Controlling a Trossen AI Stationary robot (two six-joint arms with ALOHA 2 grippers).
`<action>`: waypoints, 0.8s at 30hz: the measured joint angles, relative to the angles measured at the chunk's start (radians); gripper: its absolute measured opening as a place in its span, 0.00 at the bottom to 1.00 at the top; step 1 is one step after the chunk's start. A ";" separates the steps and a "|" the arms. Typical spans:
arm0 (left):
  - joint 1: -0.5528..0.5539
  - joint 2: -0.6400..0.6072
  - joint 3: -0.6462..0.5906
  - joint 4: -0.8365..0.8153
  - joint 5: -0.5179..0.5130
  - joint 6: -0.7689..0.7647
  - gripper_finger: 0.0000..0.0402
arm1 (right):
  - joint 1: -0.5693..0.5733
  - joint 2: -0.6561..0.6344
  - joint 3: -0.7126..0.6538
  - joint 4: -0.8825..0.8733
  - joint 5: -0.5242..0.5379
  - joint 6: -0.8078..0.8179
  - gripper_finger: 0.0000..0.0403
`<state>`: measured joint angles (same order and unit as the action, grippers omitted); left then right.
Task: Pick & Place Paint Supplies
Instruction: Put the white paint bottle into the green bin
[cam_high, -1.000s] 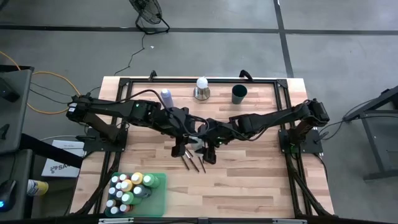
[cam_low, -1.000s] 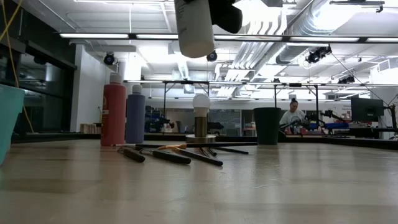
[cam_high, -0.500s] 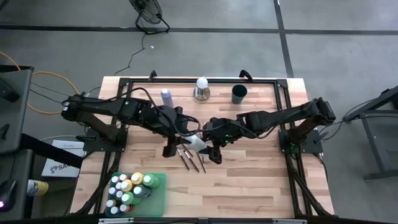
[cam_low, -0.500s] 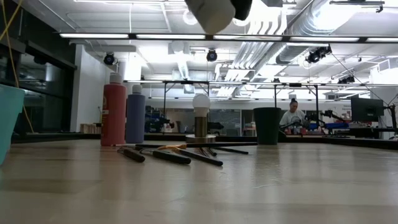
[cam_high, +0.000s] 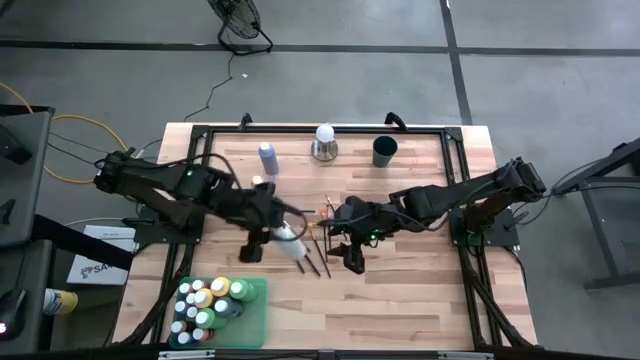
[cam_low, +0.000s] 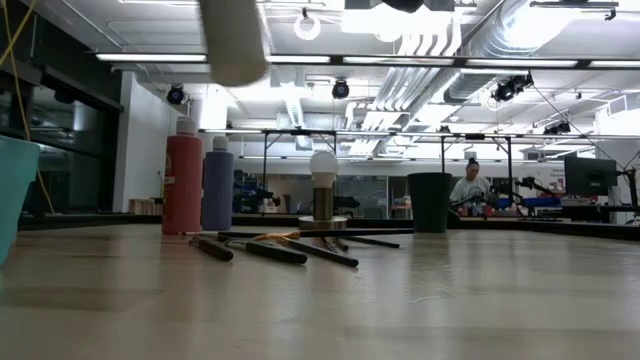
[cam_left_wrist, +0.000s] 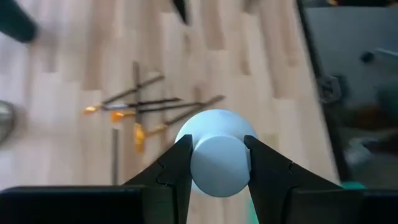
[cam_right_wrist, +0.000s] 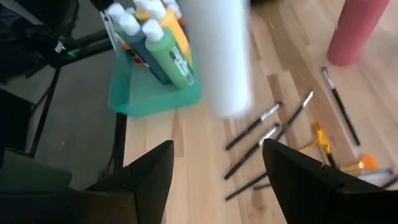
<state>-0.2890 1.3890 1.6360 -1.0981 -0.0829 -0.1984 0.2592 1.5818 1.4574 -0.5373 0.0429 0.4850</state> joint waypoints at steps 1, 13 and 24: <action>-0.017 -0.002 0.000 -0.008 0.005 -0.013 0.29 | 0.000 0.000 0.000 -0.010 0.002 0.011 0.59; -0.306 -0.001 0.000 -0.050 -0.138 -0.240 0.29 | 0.012 0.002 0.000 -0.052 0.092 0.171 0.59; -0.581 0.004 -0.036 -0.053 -0.198 -0.386 0.29 | 0.057 0.002 0.000 -0.051 0.205 0.260 0.59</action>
<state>-0.8700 1.3931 1.5997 -1.1514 -0.2813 -0.5843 0.3167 1.5837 1.4574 -0.5885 0.2478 0.7453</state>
